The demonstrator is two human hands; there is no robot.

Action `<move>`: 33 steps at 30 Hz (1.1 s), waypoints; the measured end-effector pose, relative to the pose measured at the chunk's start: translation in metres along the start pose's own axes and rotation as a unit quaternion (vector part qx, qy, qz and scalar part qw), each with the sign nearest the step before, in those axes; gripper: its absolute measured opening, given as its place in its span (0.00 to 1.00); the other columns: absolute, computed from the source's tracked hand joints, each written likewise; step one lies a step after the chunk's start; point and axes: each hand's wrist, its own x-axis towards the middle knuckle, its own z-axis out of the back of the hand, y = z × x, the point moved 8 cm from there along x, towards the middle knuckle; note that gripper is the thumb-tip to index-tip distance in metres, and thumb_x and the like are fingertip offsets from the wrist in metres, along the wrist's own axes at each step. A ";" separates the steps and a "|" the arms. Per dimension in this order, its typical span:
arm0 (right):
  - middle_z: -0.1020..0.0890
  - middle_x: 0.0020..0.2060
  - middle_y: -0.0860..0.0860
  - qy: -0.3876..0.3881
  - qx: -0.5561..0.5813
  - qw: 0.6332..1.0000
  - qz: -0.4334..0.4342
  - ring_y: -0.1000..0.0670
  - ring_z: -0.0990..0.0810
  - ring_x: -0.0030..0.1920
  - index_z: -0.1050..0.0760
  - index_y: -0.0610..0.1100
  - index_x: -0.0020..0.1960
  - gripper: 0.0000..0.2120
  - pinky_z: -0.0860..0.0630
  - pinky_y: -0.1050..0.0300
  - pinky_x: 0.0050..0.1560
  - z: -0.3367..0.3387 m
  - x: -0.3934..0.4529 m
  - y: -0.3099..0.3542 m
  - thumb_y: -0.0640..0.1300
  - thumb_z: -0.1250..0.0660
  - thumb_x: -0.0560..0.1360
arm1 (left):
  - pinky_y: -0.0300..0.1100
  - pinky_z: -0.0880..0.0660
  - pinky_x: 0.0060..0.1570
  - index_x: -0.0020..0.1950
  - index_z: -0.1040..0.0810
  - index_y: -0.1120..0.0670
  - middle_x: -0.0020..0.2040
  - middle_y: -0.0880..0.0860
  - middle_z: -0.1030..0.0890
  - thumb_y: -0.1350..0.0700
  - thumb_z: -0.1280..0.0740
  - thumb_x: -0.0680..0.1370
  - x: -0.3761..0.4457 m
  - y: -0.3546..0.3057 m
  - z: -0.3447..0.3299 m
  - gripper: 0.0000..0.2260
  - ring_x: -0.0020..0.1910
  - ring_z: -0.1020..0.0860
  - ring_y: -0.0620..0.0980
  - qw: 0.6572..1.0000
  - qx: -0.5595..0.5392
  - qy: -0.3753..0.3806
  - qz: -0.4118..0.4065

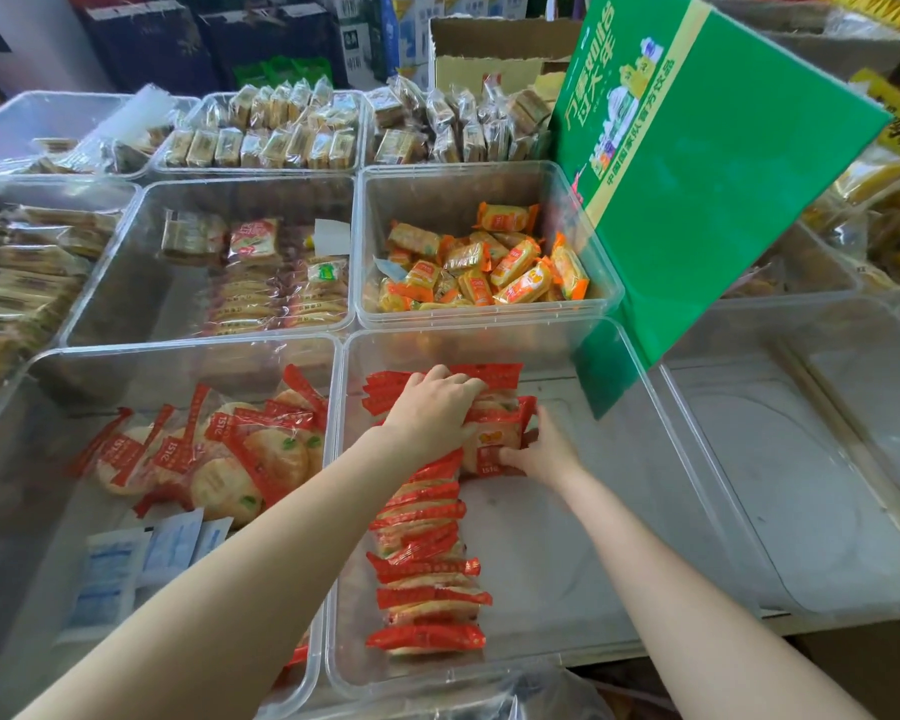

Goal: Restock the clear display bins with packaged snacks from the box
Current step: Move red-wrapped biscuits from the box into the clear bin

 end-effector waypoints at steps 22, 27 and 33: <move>0.17 0.49 0.43 0.012 -0.078 0.979 0.189 0.47 0.18 0.43 0.25 0.39 0.54 0.08 0.20 0.59 0.43 0.006 -0.004 0.092 0.35 0.36 0.76 | 0.41 0.36 0.54 0.57 0.24 0.55 0.56 0.51 0.24 0.58 0.40 0.79 -0.012 -0.009 -0.001 0.10 0.57 0.30 0.52 0.998 0.048 -0.037 0.012; 0.20 0.54 0.46 -0.133 0.025 0.978 0.161 0.49 0.17 0.40 0.28 0.41 0.55 0.09 0.18 0.57 0.39 0.066 -0.004 0.057 0.34 0.39 0.77 | 0.43 0.36 0.55 0.54 0.22 0.56 0.53 0.52 0.22 0.56 0.36 0.77 -0.002 -0.003 -0.001 0.08 0.56 0.30 0.54 0.997 0.021 -0.038 0.064; 0.21 0.55 0.47 0.033 -0.054 0.997 0.039 0.44 0.21 0.55 0.30 0.40 0.64 0.24 0.25 0.55 0.51 -0.008 0.005 0.006 0.42 0.28 0.71 | 0.44 0.35 0.57 0.60 0.27 0.55 0.59 0.53 0.28 0.54 0.36 0.77 0.004 -0.014 0.000 0.12 0.60 0.33 0.54 0.997 0.055 -0.053 0.024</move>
